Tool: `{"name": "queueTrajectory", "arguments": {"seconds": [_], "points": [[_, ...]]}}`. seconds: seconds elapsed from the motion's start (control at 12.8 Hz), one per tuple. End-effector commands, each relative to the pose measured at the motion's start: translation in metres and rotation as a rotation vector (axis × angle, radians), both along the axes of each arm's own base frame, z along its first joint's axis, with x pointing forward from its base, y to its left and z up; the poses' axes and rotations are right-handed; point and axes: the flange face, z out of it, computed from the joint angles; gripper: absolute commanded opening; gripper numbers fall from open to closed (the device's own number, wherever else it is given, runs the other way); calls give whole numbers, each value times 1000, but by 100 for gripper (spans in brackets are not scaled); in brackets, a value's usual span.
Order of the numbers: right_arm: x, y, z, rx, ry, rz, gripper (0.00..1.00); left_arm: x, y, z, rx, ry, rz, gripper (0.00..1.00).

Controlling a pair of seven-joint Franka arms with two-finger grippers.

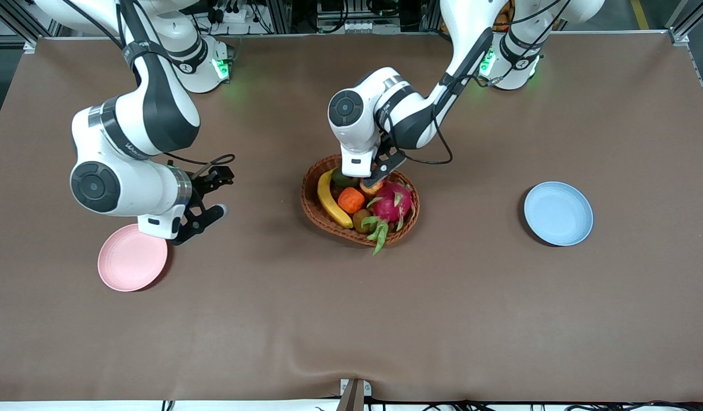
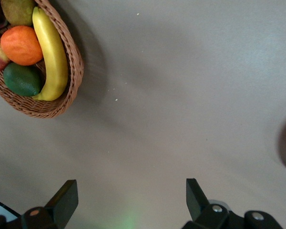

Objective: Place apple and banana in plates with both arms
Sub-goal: 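Move the left gripper over the basket while the right gripper nears the pink plate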

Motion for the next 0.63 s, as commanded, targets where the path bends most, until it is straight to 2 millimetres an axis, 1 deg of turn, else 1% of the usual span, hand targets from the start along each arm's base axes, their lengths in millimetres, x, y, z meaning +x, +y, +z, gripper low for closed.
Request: {"name": "queueTrajectory", "arguments": {"seconds": [0.0,0.08,0.23,0.39,0.55], "points": [[11,-28,7,20,-18,-56,100,5,-3,-12,-16,-44,19,100],[13,-33,7,22,-25,-67,100,4,-3,-19,-16,-46,33,100],[12,-34,9,22,-19,-64,100,8,2,-29,-11,-40,42,100],[11,-33,11,23,-21,-63,100,6,3,-32,-5,-36,41,100],[12,-30,6,22,-22,-61,100,6,3,-35,-4,-34,41,100]]}}
